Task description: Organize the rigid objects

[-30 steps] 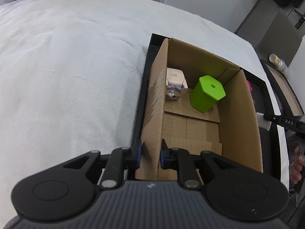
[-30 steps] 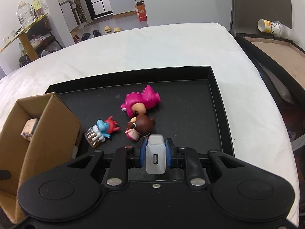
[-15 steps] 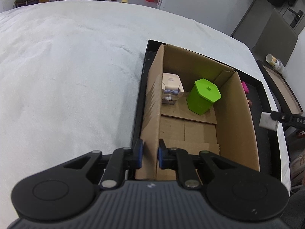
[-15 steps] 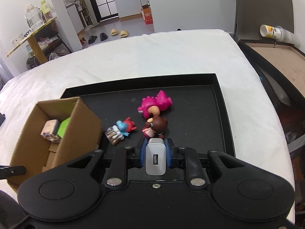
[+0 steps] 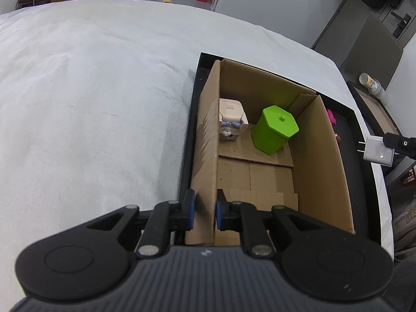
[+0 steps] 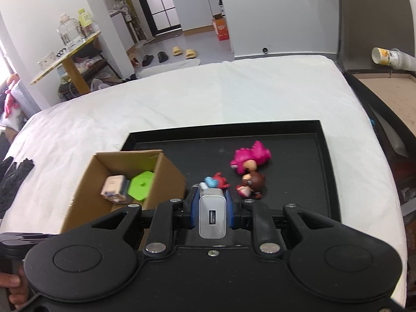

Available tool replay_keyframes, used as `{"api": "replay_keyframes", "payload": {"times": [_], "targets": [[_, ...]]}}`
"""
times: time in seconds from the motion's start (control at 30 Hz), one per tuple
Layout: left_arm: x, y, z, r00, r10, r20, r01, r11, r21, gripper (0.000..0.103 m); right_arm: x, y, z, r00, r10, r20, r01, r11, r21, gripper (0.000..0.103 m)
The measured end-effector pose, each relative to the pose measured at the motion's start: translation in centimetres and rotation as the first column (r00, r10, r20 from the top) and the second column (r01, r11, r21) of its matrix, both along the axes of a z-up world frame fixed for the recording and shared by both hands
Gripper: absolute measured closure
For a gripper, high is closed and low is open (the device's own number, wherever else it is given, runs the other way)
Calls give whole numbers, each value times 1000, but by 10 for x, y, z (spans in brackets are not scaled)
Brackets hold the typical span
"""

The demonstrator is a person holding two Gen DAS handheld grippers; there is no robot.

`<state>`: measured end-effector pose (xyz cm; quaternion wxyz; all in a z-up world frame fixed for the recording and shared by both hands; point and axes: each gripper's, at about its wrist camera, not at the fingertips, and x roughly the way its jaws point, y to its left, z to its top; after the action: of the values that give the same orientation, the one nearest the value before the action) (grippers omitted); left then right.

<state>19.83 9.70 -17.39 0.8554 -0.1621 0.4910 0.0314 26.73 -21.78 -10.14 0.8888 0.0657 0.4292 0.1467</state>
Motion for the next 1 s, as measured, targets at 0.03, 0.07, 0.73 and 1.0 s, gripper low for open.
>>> {"api": "replay_keyframes", "payload": {"times": [0.03,0.07,0.73,1.0], "targets": [[0,1,0,1000,1,1,-1,1000,-5,88,0,3,2,1000,7,3,-7,1000,1,82],[0,1,0,1000,1,1,-1,1000,-9,88,0,6,4,1000,11,7,-11,1000,3,82],[-5,8,-3,1000,-5,18,5,999,-49,87,1,68,27,991,131,26,-132,991,26,82],[-5,10,-5,1000,-7,25,8,998,-63,87,1,102,16,983,182,-11,-181,982,50,82]]}}
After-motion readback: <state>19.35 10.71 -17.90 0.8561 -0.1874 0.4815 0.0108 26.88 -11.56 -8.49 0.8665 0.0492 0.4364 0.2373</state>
